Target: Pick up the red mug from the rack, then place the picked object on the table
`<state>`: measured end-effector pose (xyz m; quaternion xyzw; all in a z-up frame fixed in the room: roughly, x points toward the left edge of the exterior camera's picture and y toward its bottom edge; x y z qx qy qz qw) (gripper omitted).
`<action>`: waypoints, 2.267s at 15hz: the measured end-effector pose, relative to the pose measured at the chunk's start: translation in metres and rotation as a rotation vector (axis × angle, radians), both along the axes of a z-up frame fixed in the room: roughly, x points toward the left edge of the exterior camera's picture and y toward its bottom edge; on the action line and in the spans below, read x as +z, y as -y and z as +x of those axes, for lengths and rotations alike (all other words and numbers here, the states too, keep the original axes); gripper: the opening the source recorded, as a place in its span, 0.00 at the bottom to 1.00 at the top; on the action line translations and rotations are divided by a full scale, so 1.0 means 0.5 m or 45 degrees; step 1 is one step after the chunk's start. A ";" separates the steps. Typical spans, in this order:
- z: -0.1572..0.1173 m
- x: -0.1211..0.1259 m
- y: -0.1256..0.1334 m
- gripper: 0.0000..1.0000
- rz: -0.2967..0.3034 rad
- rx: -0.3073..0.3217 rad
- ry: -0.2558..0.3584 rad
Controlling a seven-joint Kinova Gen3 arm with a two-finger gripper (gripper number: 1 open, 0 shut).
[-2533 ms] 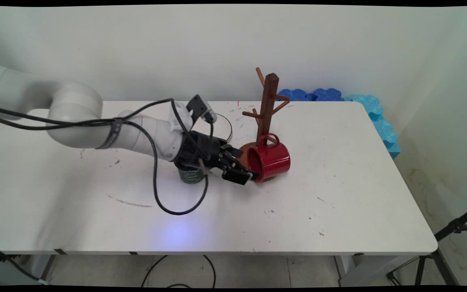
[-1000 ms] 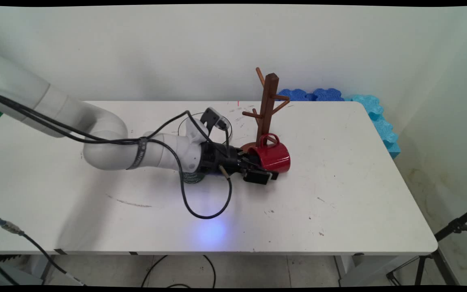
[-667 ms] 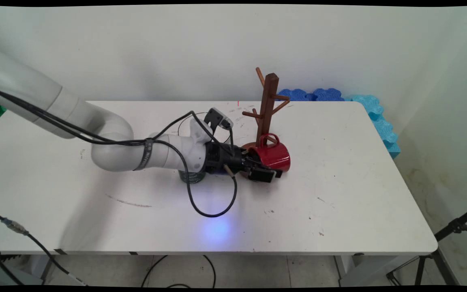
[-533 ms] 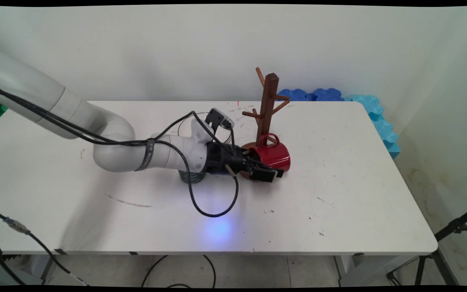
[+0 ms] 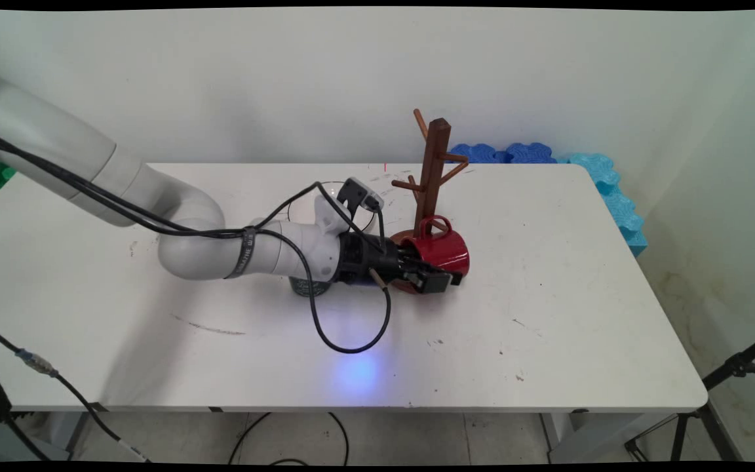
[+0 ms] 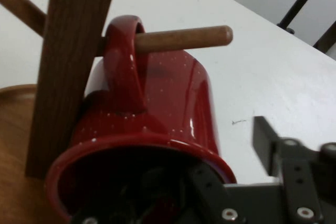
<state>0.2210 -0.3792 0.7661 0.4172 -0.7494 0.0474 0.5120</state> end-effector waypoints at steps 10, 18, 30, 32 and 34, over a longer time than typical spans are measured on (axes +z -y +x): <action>-0.002 0.003 -0.011 0.00 -0.004 -0.065 0.003; -0.004 0.021 -0.032 0.00 -0.013 -0.116 -0.015; 0.002 0.082 -0.082 0.00 -0.057 -0.212 -0.053; 0.009 0.096 -0.088 0.00 -0.065 -0.230 -0.041; 0.019 0.114 -0.095 0.00 -0.073 -0.249 -0.024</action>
